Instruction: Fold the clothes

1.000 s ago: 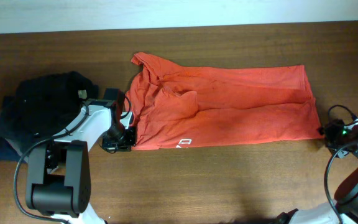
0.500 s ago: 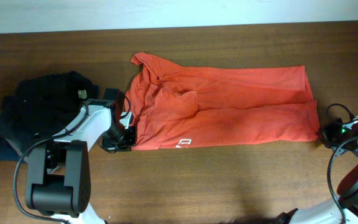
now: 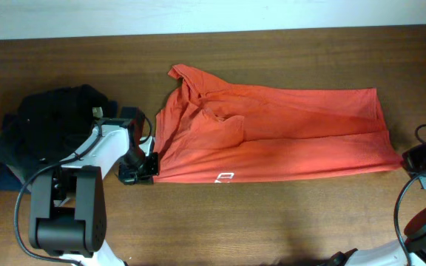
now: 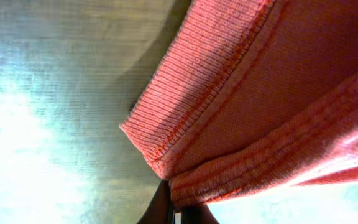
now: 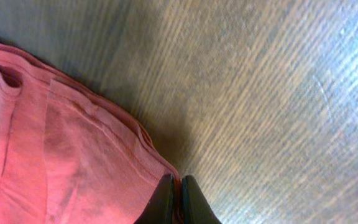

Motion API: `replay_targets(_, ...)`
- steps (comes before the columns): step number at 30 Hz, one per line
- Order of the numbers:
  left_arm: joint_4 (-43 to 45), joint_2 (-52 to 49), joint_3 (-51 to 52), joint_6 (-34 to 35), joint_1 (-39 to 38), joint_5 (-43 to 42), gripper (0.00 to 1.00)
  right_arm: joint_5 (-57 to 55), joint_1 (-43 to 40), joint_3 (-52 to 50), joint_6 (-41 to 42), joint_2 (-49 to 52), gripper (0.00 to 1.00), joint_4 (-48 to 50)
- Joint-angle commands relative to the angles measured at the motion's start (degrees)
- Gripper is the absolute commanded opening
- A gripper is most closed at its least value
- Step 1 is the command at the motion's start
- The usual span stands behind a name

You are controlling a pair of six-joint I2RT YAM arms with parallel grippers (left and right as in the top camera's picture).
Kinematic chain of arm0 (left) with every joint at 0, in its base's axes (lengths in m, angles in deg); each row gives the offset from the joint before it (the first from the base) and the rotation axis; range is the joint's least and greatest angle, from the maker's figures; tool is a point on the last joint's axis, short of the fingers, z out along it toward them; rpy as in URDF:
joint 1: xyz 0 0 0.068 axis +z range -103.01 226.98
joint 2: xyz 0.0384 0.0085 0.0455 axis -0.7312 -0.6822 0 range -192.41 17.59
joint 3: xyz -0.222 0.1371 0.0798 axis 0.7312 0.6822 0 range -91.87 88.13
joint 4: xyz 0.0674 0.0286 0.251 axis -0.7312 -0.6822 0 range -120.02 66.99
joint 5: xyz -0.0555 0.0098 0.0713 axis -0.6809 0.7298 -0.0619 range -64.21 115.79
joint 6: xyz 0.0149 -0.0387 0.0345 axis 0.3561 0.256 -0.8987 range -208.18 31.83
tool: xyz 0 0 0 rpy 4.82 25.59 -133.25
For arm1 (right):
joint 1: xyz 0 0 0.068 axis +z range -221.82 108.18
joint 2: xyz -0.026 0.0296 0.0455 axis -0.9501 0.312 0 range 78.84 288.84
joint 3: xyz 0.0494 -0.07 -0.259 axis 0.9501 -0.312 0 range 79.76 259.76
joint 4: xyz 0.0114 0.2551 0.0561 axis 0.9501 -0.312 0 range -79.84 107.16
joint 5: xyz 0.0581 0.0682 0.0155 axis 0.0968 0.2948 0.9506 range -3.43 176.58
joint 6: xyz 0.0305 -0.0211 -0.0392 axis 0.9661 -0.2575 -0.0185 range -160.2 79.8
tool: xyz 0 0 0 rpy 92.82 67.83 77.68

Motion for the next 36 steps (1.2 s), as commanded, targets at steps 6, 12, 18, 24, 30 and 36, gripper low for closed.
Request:
replay_targets(6,-3.5,2.56,0.96,1.73,1.05,3.67,0.41,-2.43,-0.61,1.51,-0.66,-1.51,0.47,-3.21)
replay_targets(12,-10.45,7.8,-3.13,0.26,1.05,3.19,0.47,-0.7,-0.57,7.37,-1.33,-2.47,0.5,-7.54)
replay_targets(18,-9.97,13.77,-15.61,-8.17,1.01,-6.05,0.99,10.73,-0.24,16.5,-2.47,-3.06,0.5,-12.04)
replay_targets(24,4.57,11.93,-22.77,-15.26,-0.55,-10.34,0.89,13.33,3.98,19.19,-8.72,-3.04,0.5,-15.13)
replay_targets(30,10.08,0.59,-28.52,-23.82,-3.13,-5.79,0.89,13.31,9.84,19.19,-11.87,-2.97,0.65,-14.05)
replay_targets(36,9.03,-13.46,-39.63,-17.07,-7.23,-6.91,0.76,13.29,12.28,19.19,-11.85,-2.97,0.65,-16.13)
